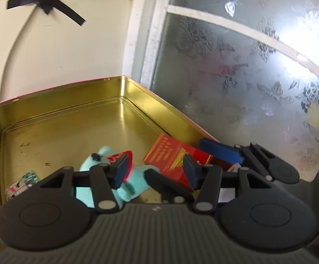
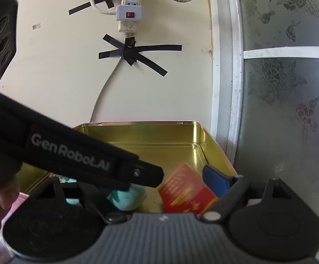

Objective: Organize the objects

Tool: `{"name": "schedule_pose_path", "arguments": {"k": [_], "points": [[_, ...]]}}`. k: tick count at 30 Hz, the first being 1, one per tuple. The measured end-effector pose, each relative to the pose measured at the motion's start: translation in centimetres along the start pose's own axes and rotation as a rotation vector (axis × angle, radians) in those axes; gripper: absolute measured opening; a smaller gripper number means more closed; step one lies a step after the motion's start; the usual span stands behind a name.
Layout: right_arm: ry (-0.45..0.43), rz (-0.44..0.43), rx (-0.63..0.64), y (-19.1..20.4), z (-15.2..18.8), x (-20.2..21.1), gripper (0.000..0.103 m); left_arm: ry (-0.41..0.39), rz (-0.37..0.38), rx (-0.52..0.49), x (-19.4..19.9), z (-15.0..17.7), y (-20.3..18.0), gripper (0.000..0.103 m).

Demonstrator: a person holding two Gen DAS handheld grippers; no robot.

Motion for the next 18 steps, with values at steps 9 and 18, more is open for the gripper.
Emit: {"name": "schedule_pose_path", "arguments": {"k": [9, 18], "points": [[-0.073, -0.055, -0.084, 2.5, 0.3, 4.5, 0.085, -0.123, -0.095, 0.014, 7.8, 1.7, 2.4, 0.061], [-0.073, -0.123, -0.050, 8.6, 0.9, 8.1, 0.086, -0.106, -0.304, 0.052, 13.8, 6.3, 5.4, 0.061]]}}
Point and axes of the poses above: each gripper's, at about its wrist camera, not at the fingertips, and x roughly against the way its jaws point, y to its left, z to its underside, the point moved 4 cm from there along -x, roughly the way its jaws point, and after that the axes turned 1 degree about -y, right-handed, at the moved point
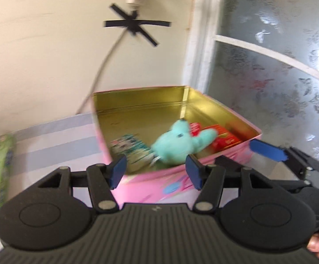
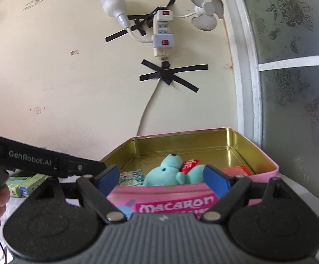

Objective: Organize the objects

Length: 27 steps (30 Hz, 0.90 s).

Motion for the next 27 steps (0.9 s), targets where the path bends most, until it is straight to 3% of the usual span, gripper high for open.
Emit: {"name": "schedule_pose_path", "arguments": {"k": [13, 21, 27], "points": [[0.088, -0.160, 0.123, 10.0, 1.1, -0.4, 0.086, 0.028, -0.247, 0.122, 4.7, 5.1, 9.9, 0.061], [0.166, -0.246, 0.188, 14.9, 3.1, -1.5, 0.086, 0.058, -0.351, 0.172, 6.2, 8.3, 14.4, 0.062], [0.219, -0.268, 0.223, 17.0, 4.6, -2.4, 0.086, 0.072, -0.379, 0.210, 6.3, 9.7, 16.2, 0.062]]}}
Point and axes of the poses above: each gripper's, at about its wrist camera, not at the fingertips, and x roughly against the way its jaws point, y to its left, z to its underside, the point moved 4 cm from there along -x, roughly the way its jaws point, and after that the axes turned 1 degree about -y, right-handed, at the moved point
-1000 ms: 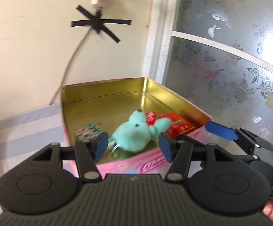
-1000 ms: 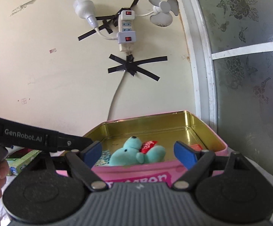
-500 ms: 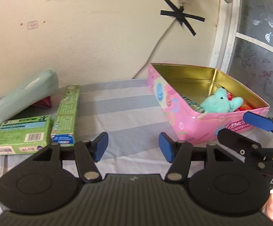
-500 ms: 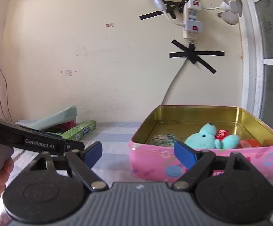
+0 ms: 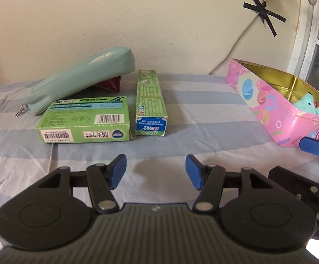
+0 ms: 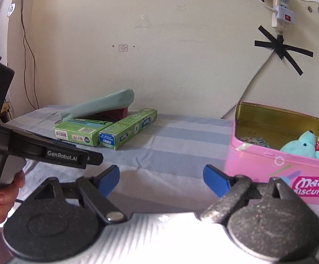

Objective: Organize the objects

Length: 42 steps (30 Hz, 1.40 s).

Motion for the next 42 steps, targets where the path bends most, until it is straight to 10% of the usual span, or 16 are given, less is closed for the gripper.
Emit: {"name": "schedule_pose_path", "arguments": {"k": [25, 30, 36, 42], "points": [[0.220, -0.145, -0.223, 4.7, -5.2, -17.4, 0.074, -0.037, -0.081, 0.178, -1.0, 0.2, 5.0, 0.071], [0.199, -0.140, -0.133, 4.0, -4.9, -15.1, 0.042, -0.036, -0.070, 0.187, -1.0, 0.2, 5.1, 0.072], [0.195, -0.136, -0.034, 1.5, -2.0, -8.3, 0.041, -0.038, 0.023, 0.227, -0.7, 0.3, 5.1, 0.074], [0.170, -0.126, -0.046, -0.6, 2.1, 0.1, 0.041, 0.033, 0.299, 0.258, -0.7, 0.4, 1.8, 0.075]]}}
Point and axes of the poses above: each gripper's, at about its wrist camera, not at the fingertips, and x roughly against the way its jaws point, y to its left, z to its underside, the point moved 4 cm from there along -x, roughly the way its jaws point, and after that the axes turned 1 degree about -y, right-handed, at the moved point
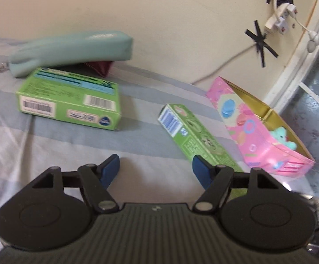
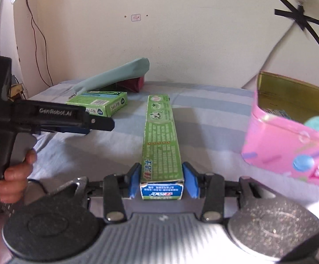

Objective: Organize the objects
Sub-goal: 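Grasp the green toothpaste box with the right gripper and lift it, then carry the toothpaste box over the tin and release it inside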

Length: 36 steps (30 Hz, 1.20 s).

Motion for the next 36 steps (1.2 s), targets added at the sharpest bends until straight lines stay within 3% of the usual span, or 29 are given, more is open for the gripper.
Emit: {"name": "schedule_pose_path", "arguments": {"k": [3, 4, 5, 10, 12, 14, 17, 20, 26, 31, 36], "points": [[0.008, -0.091, -0.194, -2.0, 2.1, 1.3, 0.044, 0.088, 0.123, 0.038, -1.0, 0.8, -2.4, 0.075], [-0.001, -0.116, -0.243, -2.6, 2.4, 1.5, 0.044, 0.100, 0.138, 0.051, -1.4, 1.0, -3.1, 0.079], [-0.005, -0.134, -0.274, -3.0, 2.5, 1.5, 0.044, 0.102, 0.134, 0.051, -1.6, 1.1, -3.7, 0.090], [-0.007, -0.215, -0.398, -4.4, 2.7, 1.4, 0.044, 0.169, 0.184, 0.068, -3.1, 1.7, -6.7, 0.092], [-0.010, -0.261, -0.458, -5.6, 3.4, 1.7, 0.044, 0.160, 0.159, 0.049, -3.5, 1.7, -7.2, 0.083], [-0.012, -0.292, -0.496, -6.2, 3.7, 1.7, 0.044, 0.163, 0.128, 0.041, -4.1, 1.6, -7.5, 0.053], [-0.014, -0.303, -0.502, -6.4, 3.8, 1.9, 0.043, 0.200, 0.157, 0.078, -4.5, 1.1, -7.6, 0.044], [-0.034, -0.289, -0.458, -6.0, 3.6, 2.6, 0.041, 0.163, 0.162, 0.026, -3.7, 0.0, -9.4, 0.042], [-0.202, -0.234, -0.400, -7.7, 0.2, 5.8, 0.041, 0.085, 0.246, -0.044, -3.7, -4.8, -14.3, 0.042], [-0.309, -0.121, -0.378, -10.6, -3.3, 6.9, 0.041, 0.045, 0.293, -0.140, -6.7, -8.3, -19.5, 0.042], [-0.348, -0.017, -0.416, -14.4, -5.2, 4.8, 0.041, 0.073, 0.303, -0.190, -11.4, -10.0, -22.2, 0.042]]}}
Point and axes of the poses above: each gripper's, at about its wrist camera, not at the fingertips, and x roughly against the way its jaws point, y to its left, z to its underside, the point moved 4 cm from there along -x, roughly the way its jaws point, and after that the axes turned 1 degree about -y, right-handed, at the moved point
